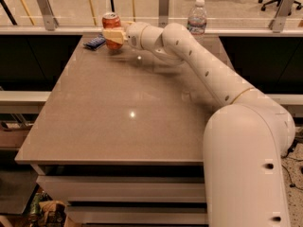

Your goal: Move coke can near rxbar blueberry

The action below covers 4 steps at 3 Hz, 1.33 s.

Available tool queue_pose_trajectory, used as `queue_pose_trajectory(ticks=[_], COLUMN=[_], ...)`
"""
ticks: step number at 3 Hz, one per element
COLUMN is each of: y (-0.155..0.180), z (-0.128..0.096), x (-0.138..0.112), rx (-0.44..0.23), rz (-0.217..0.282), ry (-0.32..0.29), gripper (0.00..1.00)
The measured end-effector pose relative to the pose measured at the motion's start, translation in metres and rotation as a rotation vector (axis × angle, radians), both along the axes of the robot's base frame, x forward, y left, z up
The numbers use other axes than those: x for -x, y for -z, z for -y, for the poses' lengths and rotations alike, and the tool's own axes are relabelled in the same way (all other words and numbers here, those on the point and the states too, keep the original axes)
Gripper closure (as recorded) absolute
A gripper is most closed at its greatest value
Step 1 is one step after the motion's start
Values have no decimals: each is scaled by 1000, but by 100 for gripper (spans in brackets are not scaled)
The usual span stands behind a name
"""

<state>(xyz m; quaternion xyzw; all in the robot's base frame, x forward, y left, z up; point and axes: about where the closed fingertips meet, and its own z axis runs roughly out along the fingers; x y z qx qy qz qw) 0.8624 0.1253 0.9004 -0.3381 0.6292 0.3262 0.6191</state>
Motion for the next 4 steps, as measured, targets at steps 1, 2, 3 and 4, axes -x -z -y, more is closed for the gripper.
queue_pose_trajectory(ticks=[1, 2, 3, 4], y=[10, 18, 18, 19], z=[2, 3, 1, -3], x=[-4, -5, -4, -4], rx=[-13, 18, 17, 16], rz=[-6, -24, -24, -25], ry=[-10, -8, -11, -15], gripper=[100, 100, 82, 59])
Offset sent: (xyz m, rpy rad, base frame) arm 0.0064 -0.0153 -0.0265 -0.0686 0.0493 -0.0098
